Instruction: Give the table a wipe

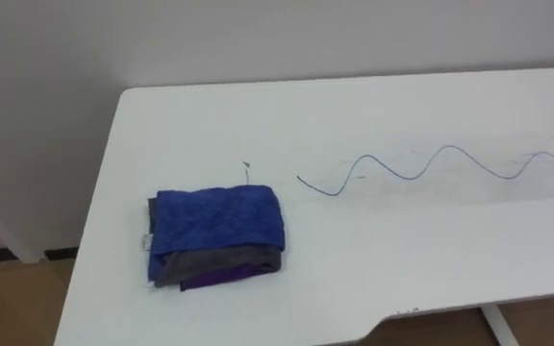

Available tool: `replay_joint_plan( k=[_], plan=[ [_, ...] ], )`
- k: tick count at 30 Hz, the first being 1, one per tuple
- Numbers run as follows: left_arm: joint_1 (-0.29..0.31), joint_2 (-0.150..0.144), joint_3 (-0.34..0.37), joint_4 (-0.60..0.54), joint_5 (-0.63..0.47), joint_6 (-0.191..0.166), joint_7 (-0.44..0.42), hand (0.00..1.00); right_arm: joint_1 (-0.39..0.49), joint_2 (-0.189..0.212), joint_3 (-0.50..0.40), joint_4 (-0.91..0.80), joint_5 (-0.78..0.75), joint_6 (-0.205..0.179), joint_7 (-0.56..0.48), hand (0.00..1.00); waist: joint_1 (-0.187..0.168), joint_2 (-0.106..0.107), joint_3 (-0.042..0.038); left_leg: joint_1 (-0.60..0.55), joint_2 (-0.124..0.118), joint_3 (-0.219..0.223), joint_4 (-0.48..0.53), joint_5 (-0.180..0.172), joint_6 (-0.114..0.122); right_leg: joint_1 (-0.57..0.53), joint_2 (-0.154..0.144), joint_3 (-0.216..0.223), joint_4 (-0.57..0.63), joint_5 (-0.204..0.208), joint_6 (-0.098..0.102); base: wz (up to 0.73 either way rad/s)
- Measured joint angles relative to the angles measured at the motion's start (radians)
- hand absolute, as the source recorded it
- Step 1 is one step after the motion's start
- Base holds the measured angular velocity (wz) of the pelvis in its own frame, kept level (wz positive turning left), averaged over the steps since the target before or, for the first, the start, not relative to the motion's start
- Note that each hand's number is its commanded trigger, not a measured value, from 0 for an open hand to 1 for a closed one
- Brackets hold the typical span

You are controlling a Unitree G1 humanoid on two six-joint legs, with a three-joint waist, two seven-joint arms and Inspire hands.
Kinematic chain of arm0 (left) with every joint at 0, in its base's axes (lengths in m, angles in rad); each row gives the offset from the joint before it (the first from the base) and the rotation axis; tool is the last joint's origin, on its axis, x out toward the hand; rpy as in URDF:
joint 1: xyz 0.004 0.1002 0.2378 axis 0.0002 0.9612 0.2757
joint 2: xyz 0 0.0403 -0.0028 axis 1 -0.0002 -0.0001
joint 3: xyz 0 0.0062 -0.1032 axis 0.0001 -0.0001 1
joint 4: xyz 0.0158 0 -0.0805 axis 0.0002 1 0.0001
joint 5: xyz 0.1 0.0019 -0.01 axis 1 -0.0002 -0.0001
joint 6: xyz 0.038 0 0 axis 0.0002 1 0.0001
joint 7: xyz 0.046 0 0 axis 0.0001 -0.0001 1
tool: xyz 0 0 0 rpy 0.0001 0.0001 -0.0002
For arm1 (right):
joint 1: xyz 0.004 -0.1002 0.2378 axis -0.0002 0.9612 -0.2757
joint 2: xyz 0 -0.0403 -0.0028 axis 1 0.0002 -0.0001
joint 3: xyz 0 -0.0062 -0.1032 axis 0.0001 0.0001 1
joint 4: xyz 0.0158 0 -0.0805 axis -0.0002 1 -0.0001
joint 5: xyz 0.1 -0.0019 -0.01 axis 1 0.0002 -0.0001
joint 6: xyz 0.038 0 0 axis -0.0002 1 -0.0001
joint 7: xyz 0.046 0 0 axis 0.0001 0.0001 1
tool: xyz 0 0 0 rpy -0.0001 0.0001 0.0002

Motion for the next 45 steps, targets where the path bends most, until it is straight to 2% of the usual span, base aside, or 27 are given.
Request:
replay_joint_plan(
  k=[3, 5, 7, 9, 10, 13, 17, 20, 26, 30, 35, 37, 39, 41, 45],
  plan=[
    [-0.001, 0.012, 0.017, -0.034, 0.002, -0.001, 0.013, 0.00, -0.007, -0.013, -0.006, -0.173, -0.036, -0.012, -0.109, 0.00, 0.015, -0.008, 0.0002, -0.004, 0.002, 0.015, -0.002, 0.000, 0.000, -0.014, 0.000, 0.003, 0.004, 0.001, 0.000, -0.14],
    [-0.001, 0.012, 0.019, -0.042, 0.001, -0.004, 0.013, 0.00, -0.052, -0.031, -0.006, -0.267, -0.118, -0.045, -0.178, 0.00, 0.022, -0.009, -0.0006, -0.013, 0.003, 0.021, 0.001, 0.000, 0.000, -0.025, 0.002, 0.008, 0.008, 0.004, 0.001, -0.08],
    [0.011, 0.015, 0.011, -0.058, 0.003, -0.012, 0.013, 0.00, -0.076, -0.043, 0.006, -0.368, -0.225, -0.052, -0.227, 0.00, 0.030, -0.001, -0.0029, -0.022, 0.005, 0.025, 0.004, 0.000, 0.000, -0.040, 0.004, 0.002, 0.016, 0.005, 0.000, -0.02],
    [0.023, 0.024, 0.000, -0.069, 0.005, -0.014, 0.013, 0.00, -0.082, -0.053, 0.040, -0.466, -0.340, -0.070, -0.260, 0.00, 0.031, 0.004, -0.0056, -0.033, 0.007, 0.021, 0.008, 0.000, 0.000, -0.045, 0.005, -0.007, 0.015, 0.005, 0.000, 0.06],
    [0.028, 0.030, -0.013, -0.071, 0.017, -0.013, 0.012, 0.00, -0.084, -0.054, 0.063, -0.533, -0.428, -0.074, -0.270, 0.00, 0.035, 0.000, -0.0061, -0.038, 0.008, 0.019, 0.016, 0.000, -0.001, -0.047, 0.005, -0.010, 0.016, 0.005, 0.000, 0.00],
    [0.039, 0.029, -0.050, -0.087, 0.042, -0.012, 0.009, 0.00, -0.085, -0.058, 0.141, -0.687, -0.620, -0.087, -0.300, 0.00, 0.077, 0.007, -0.0037, -0.043, 0.009, 0.025, 0.018, 0.001, -0.002, -0.056, 0.007, -0.006, 0.015, 0.006, -0.002, -0.06],
    [0.046, 0.030, -0.092, -0.099, 0.042, -0.006, 0.005, 0.00, -0.106, -0.064, 0.247, -0.860, -0.826, -0.091, -0.299, 0.00, 0.111, 0.009, -0.0023, -0.035, 0.010, 0.023, 0.015, 0.002, -0.003, -0.047, 0.006, -0.018, 0.015, 0.006, -0.002, 0.04],
    [0.064, 0.032, -0.118, -0.127, 0.040, -0.005, -0.001, 0.00, -0.124, -0.071, 0.305, -0.946, -0.943, -0.117, -0.278, 0.00, 0.118, 0.008, -0.0018, -0.036, 0.010, 0.019, 0.015, 0.002, -0.003, -0.044, 0.005, -0.029, 0.014, 0.006, -0.002, 0.07],
    [0.045, 0.033, -0.130, -0.126, 0.041, -0.020, -0.046, 0.00, -0.148, -0.100, 0.423, -1.032, -1.069, -0.136, -0.175, 0.00, 0.139, -0.001, -0.0028, -0.039, 0.011, 0.003, 0.014, 0.003, -0.005, -0.041, 0.005, -0.036, 0.014, 0.006, -0.002, 0.08],
    [0.036, 0.035, -0.157, -0.127, 0.043, -0.021, -0.063, 0.00, -0.151, -0.111, 0.475, -1.090, -1.164, -0.136, -0.126, 0.00, 0.148, -0.007, -0.0055, -0.049, 0.010, -0.007, 0.013, 0.004, -0.007, -0.044, 0.004, -0.057, 0.016, 0.006, -0.002, 0.09],
    [0.007, 0.036, -0.179, -0.125, 0.047, -0.033, -0.064, 0.00, -0.152, -0.145, 0.589, -1.120, -1.271, -0.138, -0.051, 0.00, 0.197, -0.019, -0.0075, -0.054, 0.011, -0.012, 0.015, 0.005, -0.008, -0.049, 0.005, -0.059, 0.016, 0.006, -0.002, 0.01],
    [-0.002, 0.044, -0.208, -0.120, 0.046, -0.035, -0.064, 0.00, -0.158, -0.147, 0.619, -1.120, -1.302, -0.143, -0.035, 0.00, 0.215, -0.023, -0.0058, -0.055, 0.011, -0.012, 0.017, 0.005, -0.008, -0.049, 0.005, -0.058, 0.015, 0.006, -0.002, 0.00],
    [-0.007, 0.051, -0.227, -0.120, 0.047, -0.042, -0.068, 0.00, -0.162, -0.149, 0.651, -1.134, -1.321, -0.151, -0.016, 0.00, 0.219, -0.030, -0.0068, -0.055, 0.010, -0.016, 0.016, 0.005, -0.007, -0.047, 0.004, -0.059, 0.013, 0.006, -0.002, 0.08],
    [-0.010, 0.058, -0.231, -0.119, 0.047, -0.050, -0.083, 0.00, -0.164, -0.150, 0.705, -1.146, -1.382, -0.166, 0.018, 0.00, 0.226, -0.030, 0.0005, -0.052, 0.011, -0.023, 0.017, 0.005, -0.008, -0.038, 0.005, -0.059, 0.011, 0.006, -0.002, 0.15],
    [-0.024, 0.073, -0.266, -0.116, 0.047, -0.063, -0.085, 0.00, -0.164, -0.155, 0.780, -1.155, -1.450, -0.196, 0.091, 0.00, 0.227, -0.041, 0.0004, -0.068, 0.011, -0.031, 0.021, 0.005, -0.008, -0.043, 0.004, -0.060, 0.011, 0.006, -0.002, 0.17]
  ],
)
